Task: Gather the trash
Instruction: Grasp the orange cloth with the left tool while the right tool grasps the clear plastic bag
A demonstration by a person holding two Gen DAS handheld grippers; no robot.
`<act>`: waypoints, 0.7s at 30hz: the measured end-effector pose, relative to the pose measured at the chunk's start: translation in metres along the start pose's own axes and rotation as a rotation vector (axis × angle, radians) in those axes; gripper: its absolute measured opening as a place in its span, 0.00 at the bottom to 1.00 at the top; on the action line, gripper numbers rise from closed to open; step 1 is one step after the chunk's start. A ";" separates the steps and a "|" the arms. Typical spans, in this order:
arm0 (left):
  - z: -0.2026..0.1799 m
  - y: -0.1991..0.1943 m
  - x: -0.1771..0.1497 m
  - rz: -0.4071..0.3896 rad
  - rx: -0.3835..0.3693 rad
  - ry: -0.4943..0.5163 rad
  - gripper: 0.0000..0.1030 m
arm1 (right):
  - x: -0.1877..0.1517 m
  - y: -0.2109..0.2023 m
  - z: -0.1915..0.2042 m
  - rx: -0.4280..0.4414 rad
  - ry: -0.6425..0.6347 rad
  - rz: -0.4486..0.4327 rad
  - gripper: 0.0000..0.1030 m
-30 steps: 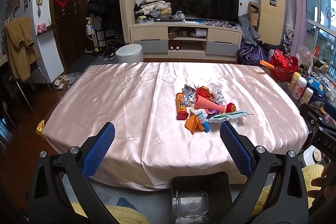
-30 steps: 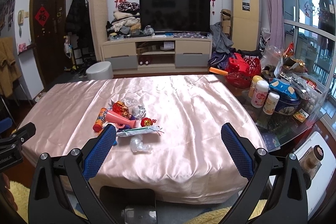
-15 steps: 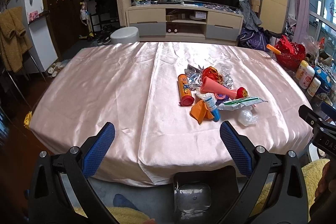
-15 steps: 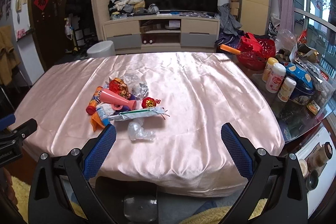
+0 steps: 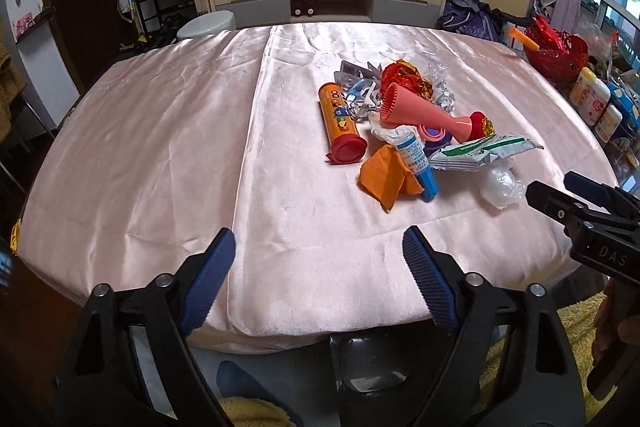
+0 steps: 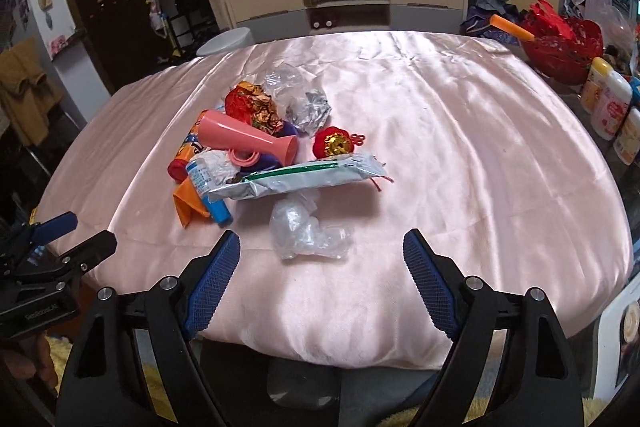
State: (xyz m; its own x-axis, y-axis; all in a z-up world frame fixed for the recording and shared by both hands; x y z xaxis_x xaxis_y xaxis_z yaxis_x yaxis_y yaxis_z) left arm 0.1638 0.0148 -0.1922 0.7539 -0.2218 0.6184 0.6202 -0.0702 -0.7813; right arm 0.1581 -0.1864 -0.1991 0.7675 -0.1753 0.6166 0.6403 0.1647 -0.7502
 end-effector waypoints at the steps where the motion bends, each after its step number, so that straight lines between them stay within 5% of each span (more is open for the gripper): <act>1: 0.000 0.004 0.001 0.007 -0.008 0.001 0.70 | 0.001 0.007 0.003 0.006 -0.009 0.011 0.71; 4: -0.007 0.018 0.007 0.029 -0.043 0.014 0.57 | 0.001 0.028 0.009 -0.001 -0.035 0.049 0.55; 11: -0.030 0.048 0.024 0.056 -0.095 0.056 0.56 | 0.001 0.047 0.007 -0.001 -0.047 0.069 0.31; 21: -0.041 0.058 0.038 0.048 -0.165 0.019 0.46 | 0.010 0.051 -0.004 0.014 -0.022 0.053 0.26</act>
State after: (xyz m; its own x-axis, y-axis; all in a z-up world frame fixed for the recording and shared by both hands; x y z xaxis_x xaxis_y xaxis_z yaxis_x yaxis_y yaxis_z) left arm 0.2194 -0.0371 -0.2177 0.7762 -0.2472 0.5799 0.5387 -0.2177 -0.8139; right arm 0.1980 -0.1836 -0.2319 0.8007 -0.1446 0.5813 0.5990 0.1864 -0.7788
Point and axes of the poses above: each gripper's, at about its wrist camera, not at the fingertips, and y roughly the way its jaws point, z to its left, x to its top, the point moved 8 cm from there along y, roughly the way its jaws point, and after that the axes turned 7 degrees about y, right-handed, at the moved point
